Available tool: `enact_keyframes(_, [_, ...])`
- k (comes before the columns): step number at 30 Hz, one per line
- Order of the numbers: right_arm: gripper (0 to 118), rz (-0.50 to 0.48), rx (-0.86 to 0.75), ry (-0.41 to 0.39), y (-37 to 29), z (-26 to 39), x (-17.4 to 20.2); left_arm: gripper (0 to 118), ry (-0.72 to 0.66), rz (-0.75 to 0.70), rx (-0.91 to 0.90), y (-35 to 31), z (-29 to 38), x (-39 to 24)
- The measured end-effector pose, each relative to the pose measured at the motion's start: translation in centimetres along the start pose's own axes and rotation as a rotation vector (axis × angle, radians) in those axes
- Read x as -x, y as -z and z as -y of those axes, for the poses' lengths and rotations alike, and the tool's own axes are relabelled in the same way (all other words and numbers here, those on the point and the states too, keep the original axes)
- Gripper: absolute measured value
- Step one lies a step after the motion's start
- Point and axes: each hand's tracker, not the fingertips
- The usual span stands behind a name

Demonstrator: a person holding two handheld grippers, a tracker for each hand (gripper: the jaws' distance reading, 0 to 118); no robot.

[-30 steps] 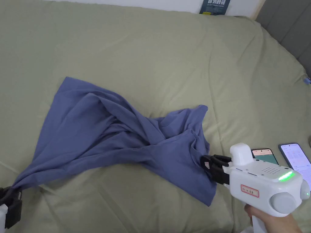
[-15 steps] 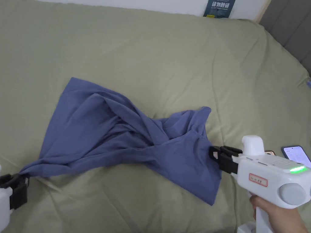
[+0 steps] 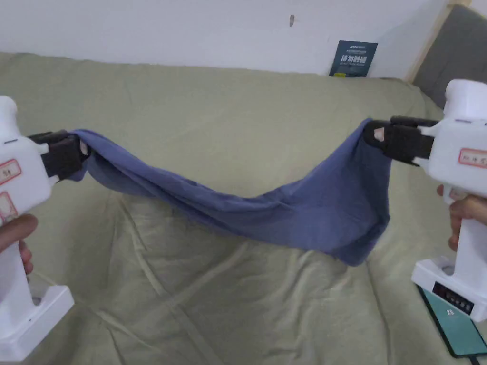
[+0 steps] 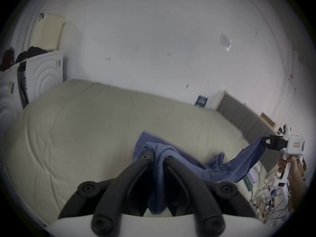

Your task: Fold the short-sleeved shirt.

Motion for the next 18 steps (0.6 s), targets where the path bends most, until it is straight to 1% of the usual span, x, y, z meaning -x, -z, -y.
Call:
enact_keyframes(2, [0, 0.021, -0.063, -0.081, -0.7, -3.8, 1.1, 8, -0.012, 0.014, -0.021, 1.1, -2.9, 0.1])
enact_keyframes(3, [0, 0.042, -0.088, -0.104, -0.6, -5.9, 1.3, 8, -0.022, 0.028, -0.054, 1.3, -4.7, 0.0])
enact_keyframes(5, [0, 0.039, -0.144, -0.090, -0.2, -9.6, 0.6, 8, -0.033, 0.038, -0.097, 1.7, -7.8, -0.6])
enact_keyframes(6, [0, 0.066, -0.179, -0.081, 0.1, -11.4, -0.3, 8, -0.045, 0.034, -0.108, 2.0, -9.6, -0.6])
enact_keyframes(8, [0, 0.079, -0.251, -0.061, 0.5, -14.9, -0.8, 8, -0.044, 0.034, -0.125, 2.7, -12.6, -0.7])
enact_keyframes(10, [0, 0.098, -0.296, -0.039, 0.8, -18.5, -1.6, 8, 0.000, -0.012, -0.157, 3.1, -15.4, -1.6])
enact_keyframes(12, [0, 0.116, -0.354, -0.034, 1.5, -22.0, -1.8, 8, 0.014, -0.016, -0.165, 3.9, -18.3, -2.0])
enact_keyframes(16, [0, 0.134, -0.407, -0.047, 2.6, -27.9, -1.9, 8, 0.039, -0.060, -0.207, 5.3, -23.0, -2.4])
enact_keyframes(18, [0, 0.151, -0.437, -0.029, 2.7, -30.0, -1.8, 8, 0.049, -0.078, -0.231, 5.5, -25.7, -2.6])
